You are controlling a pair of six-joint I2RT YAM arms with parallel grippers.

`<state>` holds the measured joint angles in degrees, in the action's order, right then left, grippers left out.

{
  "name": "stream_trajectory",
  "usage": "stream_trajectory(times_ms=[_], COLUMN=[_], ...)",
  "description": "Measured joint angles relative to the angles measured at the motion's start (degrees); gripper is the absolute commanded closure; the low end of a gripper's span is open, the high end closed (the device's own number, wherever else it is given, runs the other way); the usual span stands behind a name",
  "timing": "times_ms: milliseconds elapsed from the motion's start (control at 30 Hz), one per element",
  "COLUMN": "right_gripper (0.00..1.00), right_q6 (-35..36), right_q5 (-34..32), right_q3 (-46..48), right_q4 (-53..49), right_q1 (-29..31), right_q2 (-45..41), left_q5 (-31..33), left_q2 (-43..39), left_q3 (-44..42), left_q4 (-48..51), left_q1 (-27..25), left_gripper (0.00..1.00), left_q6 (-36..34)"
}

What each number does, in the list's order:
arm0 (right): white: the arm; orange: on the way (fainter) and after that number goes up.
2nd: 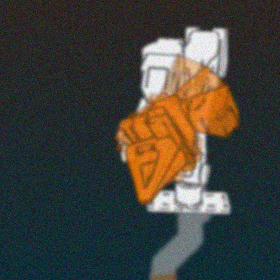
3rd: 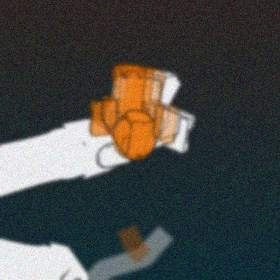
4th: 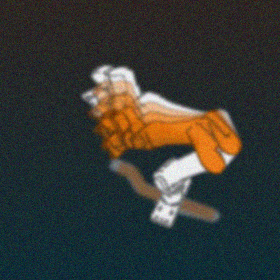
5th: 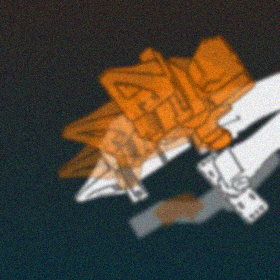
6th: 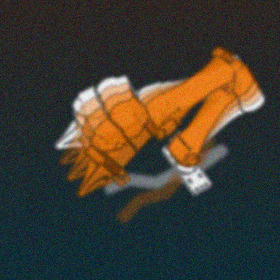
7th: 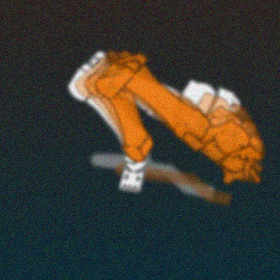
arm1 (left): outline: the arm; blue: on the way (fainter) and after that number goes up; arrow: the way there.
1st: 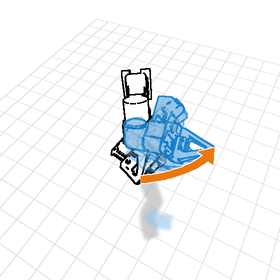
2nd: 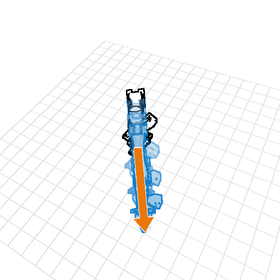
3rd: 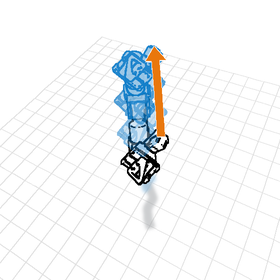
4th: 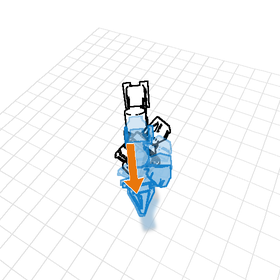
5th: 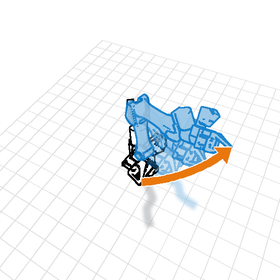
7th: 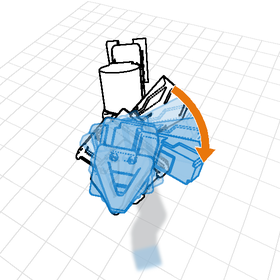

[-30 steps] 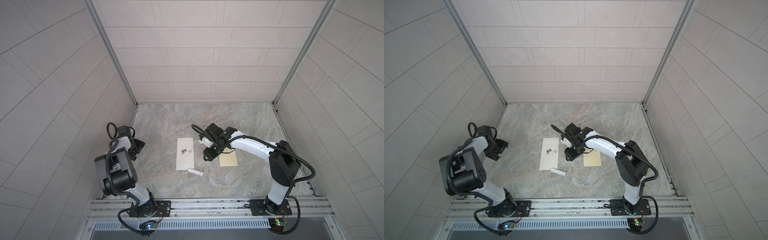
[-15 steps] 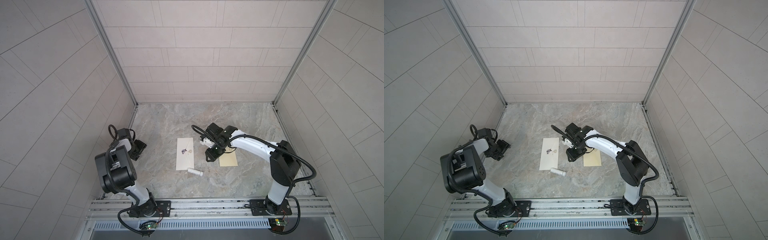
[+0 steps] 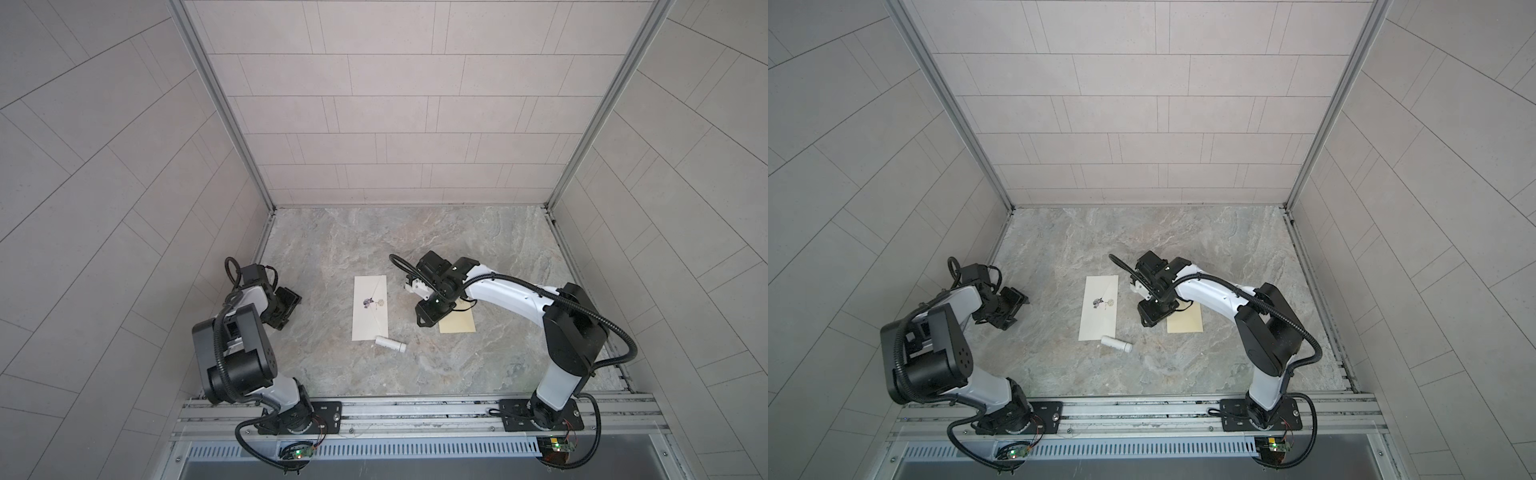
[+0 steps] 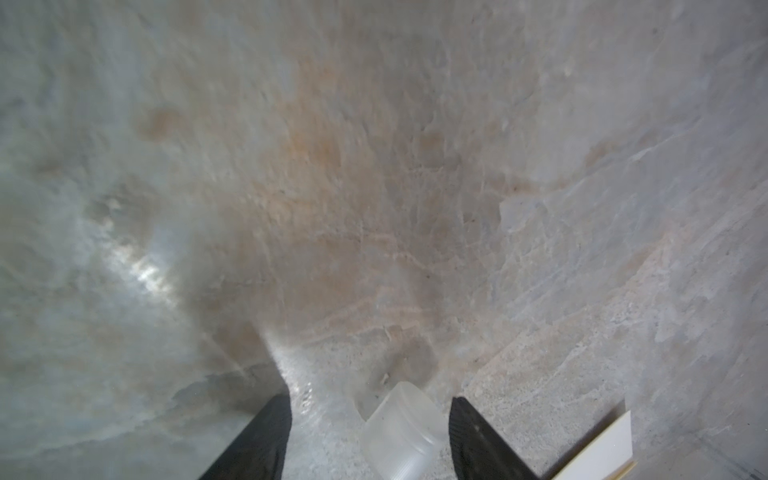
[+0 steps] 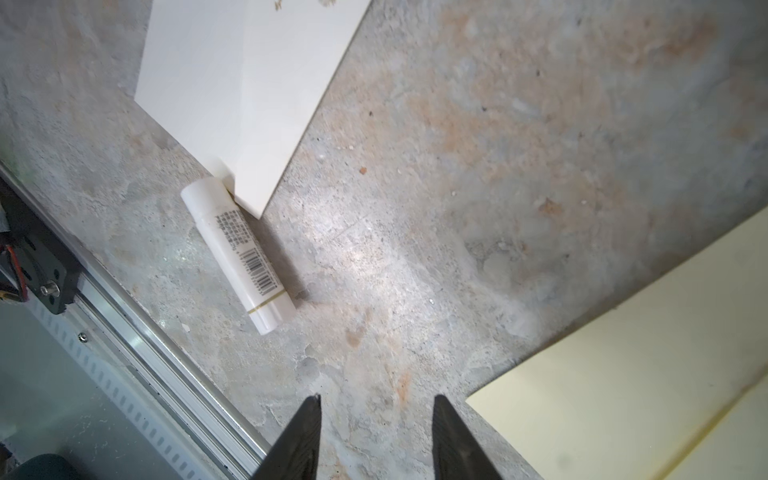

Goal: Place the letter into the envelope and seal it

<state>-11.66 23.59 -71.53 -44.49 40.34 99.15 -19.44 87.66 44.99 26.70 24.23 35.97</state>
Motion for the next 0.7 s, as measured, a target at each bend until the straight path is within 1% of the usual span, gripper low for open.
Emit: stream_trajectory(times_ms=[167,467,600,700], right_gripper=[0.54,0.54,0.54,0.54], right_q6=[-1.6,-1.7,-1.7,-1.7], right_q5=[0.1,0.2,0.2,0.1], right_q3=[3.1,3.5,3.4,2.9], right_q4=[2.6,3.2,3.1,3.0], right_q1=[-0.7,-0.9,-1.0,-1.0], right_q2=[-1.6,-2.0,-2.4,-2.4], left_q5=[0.3,1.5,1.5,4.6], left_q2=[0.0,0.4,0.3,-0.6], left_q3=[0.6,1.6,1.6,2.4], left_q4=[3.2,7.9,8.5,11.4], left_q1=[-3.1,-9.7,-10.9,-10.9], left_gripper=[0.32,0.33,0.33,0.32], left_q6=[-1.0,-1.6,-1.6,-1.9])
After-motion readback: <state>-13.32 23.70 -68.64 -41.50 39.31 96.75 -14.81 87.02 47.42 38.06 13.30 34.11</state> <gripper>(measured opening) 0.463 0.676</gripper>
